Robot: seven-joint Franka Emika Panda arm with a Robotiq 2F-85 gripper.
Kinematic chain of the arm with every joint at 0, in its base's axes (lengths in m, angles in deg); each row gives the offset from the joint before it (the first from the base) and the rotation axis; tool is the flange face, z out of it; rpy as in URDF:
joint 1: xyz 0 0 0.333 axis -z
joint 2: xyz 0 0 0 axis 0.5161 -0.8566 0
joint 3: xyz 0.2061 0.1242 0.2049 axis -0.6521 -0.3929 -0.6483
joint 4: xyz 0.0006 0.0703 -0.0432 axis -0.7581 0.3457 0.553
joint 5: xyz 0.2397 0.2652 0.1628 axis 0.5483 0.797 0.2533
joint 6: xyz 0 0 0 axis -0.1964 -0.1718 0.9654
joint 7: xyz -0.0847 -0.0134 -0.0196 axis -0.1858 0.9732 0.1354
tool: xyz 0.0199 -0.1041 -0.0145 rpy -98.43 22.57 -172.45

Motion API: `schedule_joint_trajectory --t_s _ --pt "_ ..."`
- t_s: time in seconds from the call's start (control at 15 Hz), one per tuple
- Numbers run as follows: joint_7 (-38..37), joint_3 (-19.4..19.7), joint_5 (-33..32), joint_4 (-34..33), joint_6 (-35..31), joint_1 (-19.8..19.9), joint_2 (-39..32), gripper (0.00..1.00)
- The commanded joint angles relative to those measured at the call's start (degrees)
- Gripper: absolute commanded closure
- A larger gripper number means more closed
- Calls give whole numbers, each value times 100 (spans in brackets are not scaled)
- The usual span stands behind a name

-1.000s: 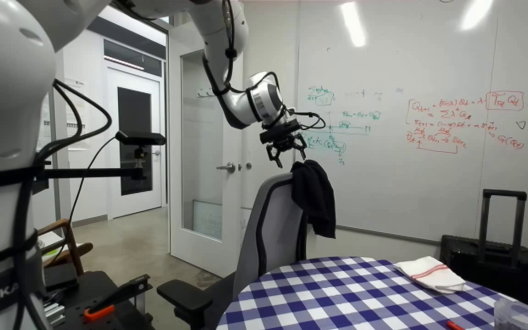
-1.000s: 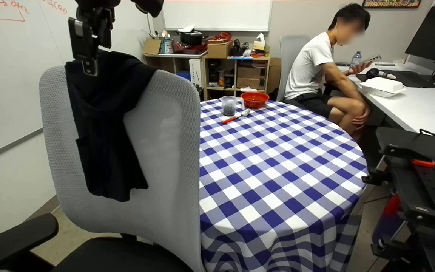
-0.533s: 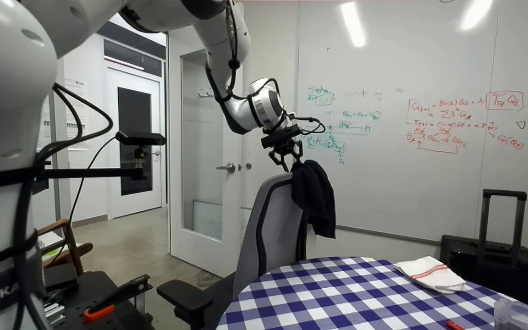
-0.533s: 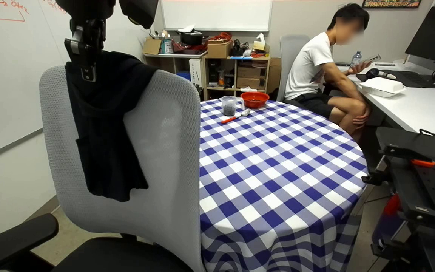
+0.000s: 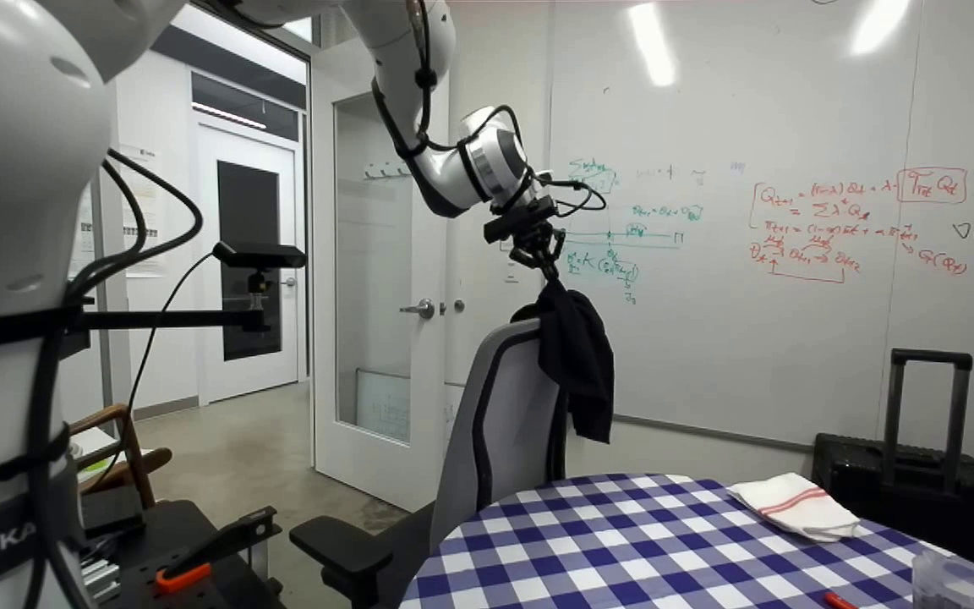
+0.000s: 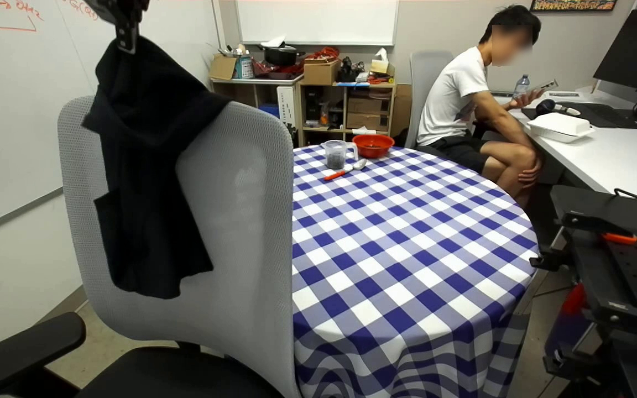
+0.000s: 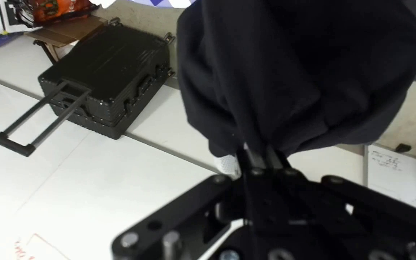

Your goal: Pick up the cloth and put it on the table

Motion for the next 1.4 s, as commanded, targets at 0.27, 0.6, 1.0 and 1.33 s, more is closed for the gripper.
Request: schedule_joint_trajectory --t_s 0.27,0.6,1.0,1.33 --pt "-1976 829 -303 1396 192 -13 1562 96" --pt "-3264 937 -400 2678 326 327 2497 96" --pt "-4827 712 -822 4157 298 1079 3495 96" --pt "-5930 451 -1400 5198 383 1812 4245 97"
